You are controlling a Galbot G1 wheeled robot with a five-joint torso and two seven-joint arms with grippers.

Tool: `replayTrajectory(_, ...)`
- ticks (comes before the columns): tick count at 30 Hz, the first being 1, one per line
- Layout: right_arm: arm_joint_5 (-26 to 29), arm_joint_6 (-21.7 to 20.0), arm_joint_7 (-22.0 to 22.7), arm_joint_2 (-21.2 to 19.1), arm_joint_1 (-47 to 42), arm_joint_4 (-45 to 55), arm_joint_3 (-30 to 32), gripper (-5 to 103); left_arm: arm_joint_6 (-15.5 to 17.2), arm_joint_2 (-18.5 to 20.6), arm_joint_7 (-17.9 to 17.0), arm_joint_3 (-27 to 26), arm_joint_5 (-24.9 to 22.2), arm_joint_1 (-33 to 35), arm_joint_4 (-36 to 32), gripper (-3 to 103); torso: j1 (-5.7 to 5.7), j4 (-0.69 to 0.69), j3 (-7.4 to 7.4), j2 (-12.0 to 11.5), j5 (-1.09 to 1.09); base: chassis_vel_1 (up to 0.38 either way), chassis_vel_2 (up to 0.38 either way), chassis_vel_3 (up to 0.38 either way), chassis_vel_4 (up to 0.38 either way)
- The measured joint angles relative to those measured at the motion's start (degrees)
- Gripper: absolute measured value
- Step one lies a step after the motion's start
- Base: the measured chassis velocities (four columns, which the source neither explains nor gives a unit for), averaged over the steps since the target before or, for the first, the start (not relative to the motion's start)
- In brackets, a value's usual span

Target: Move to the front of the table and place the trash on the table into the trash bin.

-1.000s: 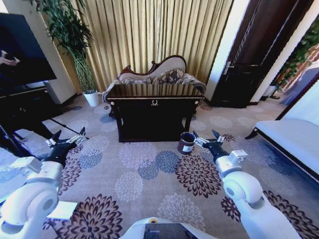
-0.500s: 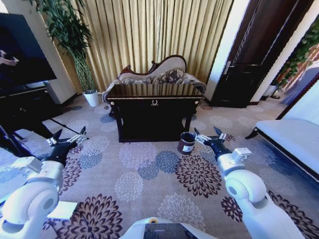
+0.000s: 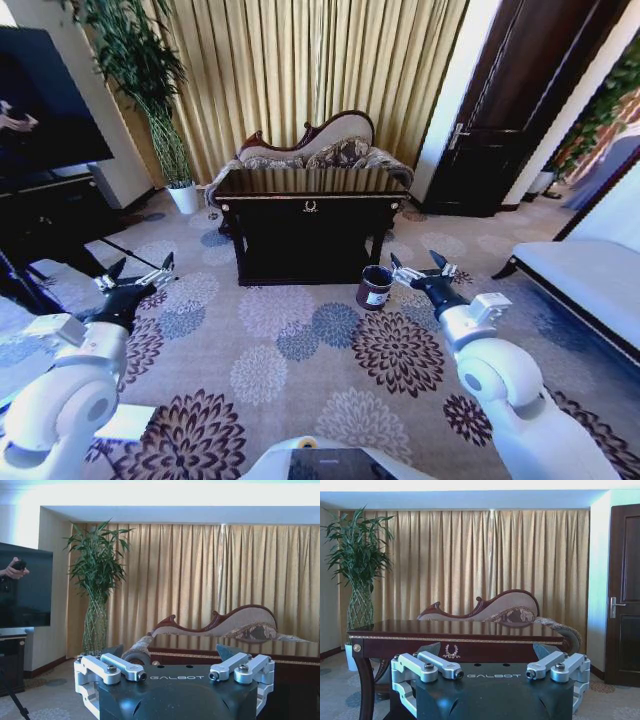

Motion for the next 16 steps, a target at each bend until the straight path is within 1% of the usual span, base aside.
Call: replayTrajectory(16,0.47,-0.06,0.02,-0.07,0.05,0.21,0.01,100,0.37,-0.01,-0.06,-0.03,-0.15,0.2,-0.34,100,0.0,0.0,0.0,0.0,0.0,0.0,0.0,0.0,0.0)
